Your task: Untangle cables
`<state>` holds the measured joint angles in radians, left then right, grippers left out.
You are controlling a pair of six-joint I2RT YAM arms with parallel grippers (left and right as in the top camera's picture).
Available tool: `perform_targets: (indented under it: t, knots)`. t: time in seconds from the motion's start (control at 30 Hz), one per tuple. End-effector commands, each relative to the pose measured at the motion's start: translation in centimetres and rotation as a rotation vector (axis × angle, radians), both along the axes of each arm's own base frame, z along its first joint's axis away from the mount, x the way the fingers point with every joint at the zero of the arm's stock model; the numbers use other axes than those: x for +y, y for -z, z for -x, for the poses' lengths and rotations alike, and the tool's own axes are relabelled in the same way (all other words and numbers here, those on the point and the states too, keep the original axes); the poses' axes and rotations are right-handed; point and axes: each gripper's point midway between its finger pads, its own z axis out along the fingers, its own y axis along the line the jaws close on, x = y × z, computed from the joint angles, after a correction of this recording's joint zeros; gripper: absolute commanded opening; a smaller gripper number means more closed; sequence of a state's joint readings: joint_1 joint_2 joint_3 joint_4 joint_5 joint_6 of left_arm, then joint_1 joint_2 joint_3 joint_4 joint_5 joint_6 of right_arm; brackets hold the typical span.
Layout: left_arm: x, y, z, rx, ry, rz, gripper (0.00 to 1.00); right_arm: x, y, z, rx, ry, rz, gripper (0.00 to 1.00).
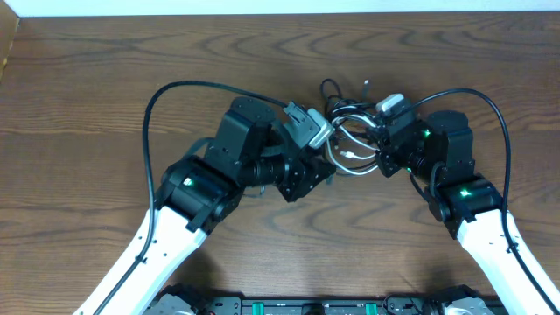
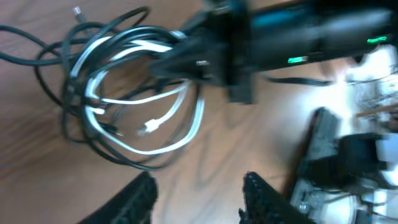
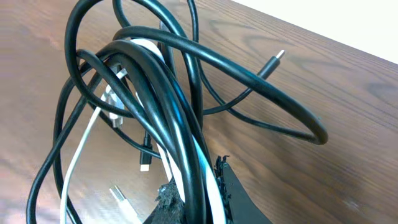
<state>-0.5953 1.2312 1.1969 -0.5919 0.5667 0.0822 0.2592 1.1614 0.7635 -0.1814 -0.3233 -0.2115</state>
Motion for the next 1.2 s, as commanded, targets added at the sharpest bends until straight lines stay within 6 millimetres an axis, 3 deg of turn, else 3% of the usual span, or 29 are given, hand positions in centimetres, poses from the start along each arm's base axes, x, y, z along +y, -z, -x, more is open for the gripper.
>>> perform_targets:
  t: [0.0, 0.1, 0.3, 0.53, 0.97, 1.07, 1.17]
  knots:
    - [0.4, 1.4, -2.4, -0.019, -0.070, -0.070, 0.57, 2.0, -1.4, 0.9, -0.012, -0.115, -0.073, 0.01]
    - [0.0, 3.1, -3.4, 0.003, -0.081, -0.101, 0.62, 2.3, -1.4, 1.2, -0.010, -0.138, -0.077, 0.01]
    - [0.6, 5.1, -6.0, -0.023, -0.163, -0.179, 0.63, 3.3, -1.6, 2.1, -0.022, -0.226, -0.090, 0.01]
    - [1.2, 4.8, -7.7, -0.088, -0.233, -0.204, 0.63, 3.3, -1.6, 2.2, -0.017, -0.231, -0.091, 0.01]
    - [0.6, 3.8, -8.4, -0.116, -0.248, -0.158, 0.62, 3.3, -1.3, 2.4, -0.004, -0.230, -0.088, 0.01]
    - [0.1, 3.7, -7.9, -0.101, -0.216, -0.136, 0.52, 3.3, -1.3, 2.4, -0.004, -0.230, -0.088, 0.01]
    - [-0.3, 3.6, -7.5, -0.089, -0.192, -0.119, 0.35, 3.3, -1.3, 2.4, -0.004, -0.230, -0.088, 0.01]
